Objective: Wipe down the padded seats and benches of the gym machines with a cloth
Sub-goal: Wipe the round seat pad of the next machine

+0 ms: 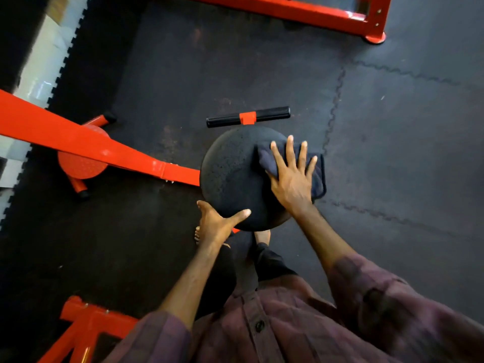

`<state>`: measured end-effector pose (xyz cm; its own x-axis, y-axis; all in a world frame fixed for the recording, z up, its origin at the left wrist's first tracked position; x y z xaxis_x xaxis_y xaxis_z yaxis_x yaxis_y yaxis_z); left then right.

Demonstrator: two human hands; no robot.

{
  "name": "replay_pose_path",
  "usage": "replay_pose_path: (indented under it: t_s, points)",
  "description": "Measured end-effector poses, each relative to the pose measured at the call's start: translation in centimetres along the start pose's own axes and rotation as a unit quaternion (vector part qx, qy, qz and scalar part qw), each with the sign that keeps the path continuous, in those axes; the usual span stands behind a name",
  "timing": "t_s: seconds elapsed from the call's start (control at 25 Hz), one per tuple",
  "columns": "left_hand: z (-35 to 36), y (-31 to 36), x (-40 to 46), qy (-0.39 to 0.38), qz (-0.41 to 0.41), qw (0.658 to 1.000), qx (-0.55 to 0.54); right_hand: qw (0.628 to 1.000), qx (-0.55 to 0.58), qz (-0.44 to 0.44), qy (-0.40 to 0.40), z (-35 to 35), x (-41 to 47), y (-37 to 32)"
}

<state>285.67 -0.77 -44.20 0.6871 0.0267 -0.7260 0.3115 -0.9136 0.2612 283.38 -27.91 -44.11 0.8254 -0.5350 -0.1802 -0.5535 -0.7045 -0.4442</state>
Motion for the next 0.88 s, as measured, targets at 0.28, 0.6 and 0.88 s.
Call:
replay_pose_path:
  t_s: [0.28, 0.6, 0.88]
  points:
    - [0.3, 0.0, 1.7, 0.037, 0.007, 0.999, -0.021, 0.973, -0.074, -0.203, -0.082, 0.5, -3.6, -1.2]
    - [-2.3, 1.3, 4.3, 0.016, 0.066, 0.997, 0.031, 0.992, -0.043, -0.107, -0.056, 1.4, 3.4, -4.9]
    - [-4.6, 3.5, 7.2, -0.032, 0.105, 0.991, 0.077, 0.999, -0.014, -0.021, -0.037, -0.2, 1.6, 0.1]
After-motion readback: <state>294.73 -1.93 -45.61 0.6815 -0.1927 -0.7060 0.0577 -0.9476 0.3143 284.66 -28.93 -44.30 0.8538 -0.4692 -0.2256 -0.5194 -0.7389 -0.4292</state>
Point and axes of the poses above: each hand's wrist, its own x-axis towards the middle knuckle, its own z-axis out of the palm, y = z × x, the point moved 9 cm from there along x, towards the middle knuckle, and after that the axes turned 13 degrees about x, right-handed, at the moved point
